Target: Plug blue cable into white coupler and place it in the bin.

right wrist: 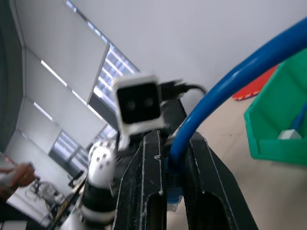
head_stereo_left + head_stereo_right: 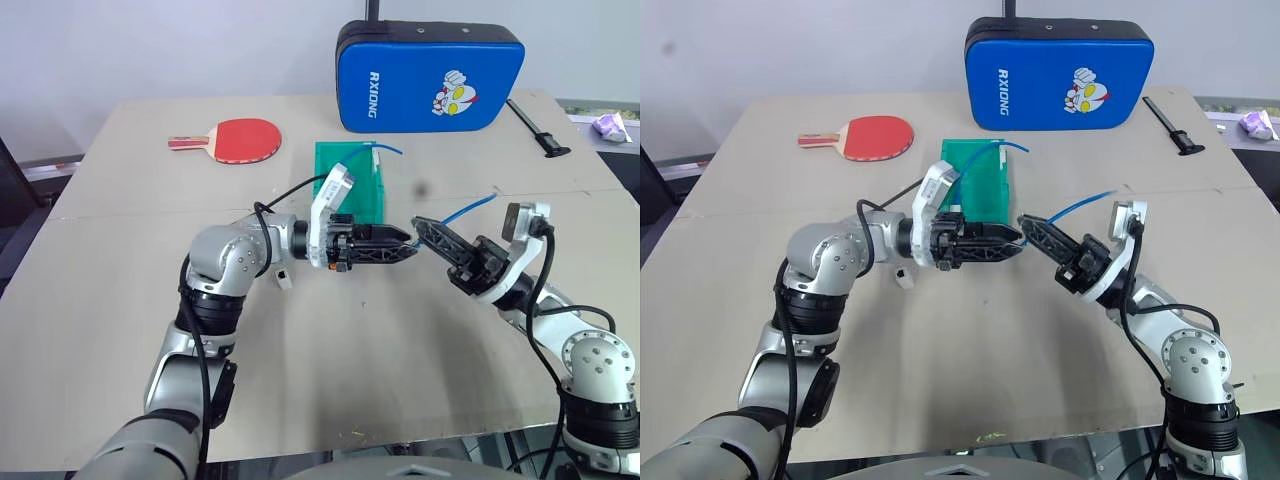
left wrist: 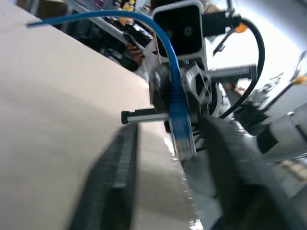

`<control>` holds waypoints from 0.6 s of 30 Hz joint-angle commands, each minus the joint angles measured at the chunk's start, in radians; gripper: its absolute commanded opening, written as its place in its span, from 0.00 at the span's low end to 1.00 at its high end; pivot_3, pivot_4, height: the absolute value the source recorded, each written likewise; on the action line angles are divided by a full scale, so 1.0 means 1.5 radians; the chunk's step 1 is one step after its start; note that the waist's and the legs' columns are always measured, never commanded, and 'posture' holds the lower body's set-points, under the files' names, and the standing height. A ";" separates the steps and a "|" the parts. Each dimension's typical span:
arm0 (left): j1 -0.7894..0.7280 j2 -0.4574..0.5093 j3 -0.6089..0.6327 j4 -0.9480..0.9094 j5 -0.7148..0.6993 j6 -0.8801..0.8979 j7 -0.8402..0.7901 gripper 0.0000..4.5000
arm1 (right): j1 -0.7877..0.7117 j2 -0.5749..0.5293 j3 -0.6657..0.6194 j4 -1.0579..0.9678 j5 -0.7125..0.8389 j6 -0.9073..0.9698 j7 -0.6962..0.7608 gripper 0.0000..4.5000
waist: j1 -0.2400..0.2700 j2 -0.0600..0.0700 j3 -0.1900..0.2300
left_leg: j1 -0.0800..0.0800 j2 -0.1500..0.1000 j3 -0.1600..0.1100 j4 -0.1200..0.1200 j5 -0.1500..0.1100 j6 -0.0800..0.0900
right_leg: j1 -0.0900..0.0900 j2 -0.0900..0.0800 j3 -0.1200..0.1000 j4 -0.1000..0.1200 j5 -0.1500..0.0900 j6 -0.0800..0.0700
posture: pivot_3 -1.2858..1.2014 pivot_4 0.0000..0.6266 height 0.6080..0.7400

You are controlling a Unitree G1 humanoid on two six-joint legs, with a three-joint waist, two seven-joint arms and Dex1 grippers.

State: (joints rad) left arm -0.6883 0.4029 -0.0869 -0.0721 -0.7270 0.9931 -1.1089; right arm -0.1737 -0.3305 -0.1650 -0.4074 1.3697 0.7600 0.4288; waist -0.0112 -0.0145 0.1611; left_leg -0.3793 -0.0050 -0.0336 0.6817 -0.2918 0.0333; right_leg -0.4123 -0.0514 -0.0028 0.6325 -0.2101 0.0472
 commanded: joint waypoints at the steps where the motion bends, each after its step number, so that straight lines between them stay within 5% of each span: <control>1: 0.018 0.069 0.037 -0.101 -0.004 -0.004 0.018 0.86 | -0.010 -0.008 -0.049 0.012 0.019 -0.022 -0.009 0.00 | -0.002 0.000 0.000 | 0.000 0.000 0.000 0.000 0.000 0.000 | 0.000 0.000 0.000 0.000 0.000 0.000 | 0.52 0.24 1.00; 7: 0.111 0.146 0.106 -0.272 0.031 -0.049 0.135 0.86 | -0.019 0.001 -0.059 0.042 -0.031 -0.050 -0.017 0.00 | 0.000 0.000 0.000 | 0.000 0.000 0.000 -0.001 0.000 0.000 | 0.000 0.000 0.000 -0.001 0.000 0.000 | 0.52 0.24 1.00; 9: 0.220 0.092 0.164 -0.374 0.199 -0.149 0.351 0.86 | -0.028 0.025 -0.057 0.051 -0.057 -0.079 -0.016 0.00 | -0.001 0.001 0.000 | 0.000 0.000 0.001 -0.002 0.000 0.000 | 0.000 -0.001 0.001 -0.002 0.000 0.000 | 0.52 0.24 1.00; 11: 0.293 0.025 0.209 -0.447 0.253 -0.175 0.478 0.86 | -0.036 0.041 -0.058 0.057 -0.080 -0.102 -0.018 0.00 | -0.001 0.001 0.000 | 0.001 0.000 0.002 -0.004 0.000 0.000 | 0.000 -0.002 0.005 -0.003 0.001 0.001 | 0.52 0.24 1.00; 18: 0.626 -0.038 0.126 -0.486 0.414 -0.369 0.562 0.86 | -0.062 0.050 -0.023 0.045 -0.153 -0.124 0.009 0.00 | 0.008 0.001 -0.002 | 0.000 -0.001 0.004 -0.007 0.000 0.000 | -0.002 -0.003 0.008 -0.004 0.001 0.001 | 0.52 0.24 1.00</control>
State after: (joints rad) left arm 0.2348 0.3547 0.1208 -0.7800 -0.1510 0.5268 -0.2953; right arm -0.2578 -0.2554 -0.2031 -0.3012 1.1486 0.5864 0.4271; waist 0.0003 -0.0133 0.1587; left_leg -0.3789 -0.0058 -0.0281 0.6719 -0.2920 0.0332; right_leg -0.4161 -0.0553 0.0081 0.6261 -0.2086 0.0491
